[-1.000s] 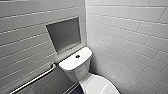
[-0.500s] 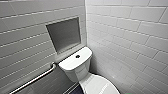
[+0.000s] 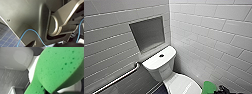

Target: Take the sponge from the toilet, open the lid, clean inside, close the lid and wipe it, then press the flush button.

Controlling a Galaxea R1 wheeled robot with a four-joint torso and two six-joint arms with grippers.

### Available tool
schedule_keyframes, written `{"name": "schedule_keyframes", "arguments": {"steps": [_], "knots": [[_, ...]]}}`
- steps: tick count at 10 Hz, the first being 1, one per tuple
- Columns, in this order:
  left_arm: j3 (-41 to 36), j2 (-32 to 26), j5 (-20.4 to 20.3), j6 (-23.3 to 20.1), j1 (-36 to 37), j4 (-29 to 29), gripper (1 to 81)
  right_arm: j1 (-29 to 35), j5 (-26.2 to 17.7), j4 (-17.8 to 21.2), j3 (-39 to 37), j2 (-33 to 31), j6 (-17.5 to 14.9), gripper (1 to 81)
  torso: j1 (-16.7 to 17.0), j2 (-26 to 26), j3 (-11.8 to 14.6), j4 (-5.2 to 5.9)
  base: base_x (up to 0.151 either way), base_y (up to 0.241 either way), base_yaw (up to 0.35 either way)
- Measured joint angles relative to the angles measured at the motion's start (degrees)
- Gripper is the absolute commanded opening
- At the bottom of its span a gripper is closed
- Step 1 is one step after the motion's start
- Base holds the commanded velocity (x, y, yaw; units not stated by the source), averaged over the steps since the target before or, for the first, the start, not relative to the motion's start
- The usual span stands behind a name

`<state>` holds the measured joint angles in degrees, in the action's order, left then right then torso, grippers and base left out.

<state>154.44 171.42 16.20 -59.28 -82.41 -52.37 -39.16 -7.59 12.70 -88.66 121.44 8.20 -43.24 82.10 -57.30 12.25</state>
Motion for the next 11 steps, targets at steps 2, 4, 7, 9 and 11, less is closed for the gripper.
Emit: {"name": "schedule_keyframes", "arguments": {"steps": [2, 4, 7, 9, 11], "knots": [[0.0, 0.0, -0.2, 0.0, 0.1, 0.0, 81.1, 2.4, -2.0, 0.1, -3.9, 1.5, 1.3, 1.0, 0.0, 0.0, -1.1, 0.78, 0.0, 0.0, 0.0], [0.0, 0.2, -0.2, 0.0, 0.2, 0.0, 81.1, 4.4, -2.1, 0.2, -5.6, 3.1, 1.8, 1.0, 0.0, 0.0, -1.4, 4.15, 0.0, 0.0, 0.0], [0.0, 0.4, -0.2, 0.0, -0.3, 0.0, 81.1, 4.7, -2.3, 0.2, -7.5, 6.2, 1.9, 1.0, 0.0, -0.1, -1.5, 6.31, 0.0, 0.0, 0.0], [0.0, 0.4, -0.2, 0.0, 0.1, 0.0, 81.1, 4.8, -2.3, 0.2, -9.5, 6.4, 2.2, 1.0, 0.0, 0.0, -2.3, 6.25, 0.0, 0.0, 0.0], [0.0, 0.6, -0.3, 0.0, 0.0, 0.0, 81.1, 5.5, -2.4, 0.2, -12.8, 10.9, 2.8, 1.0, 0.0, -0.1, -5.5, 6.25, 0.0, 0.0, 0.0]]}}
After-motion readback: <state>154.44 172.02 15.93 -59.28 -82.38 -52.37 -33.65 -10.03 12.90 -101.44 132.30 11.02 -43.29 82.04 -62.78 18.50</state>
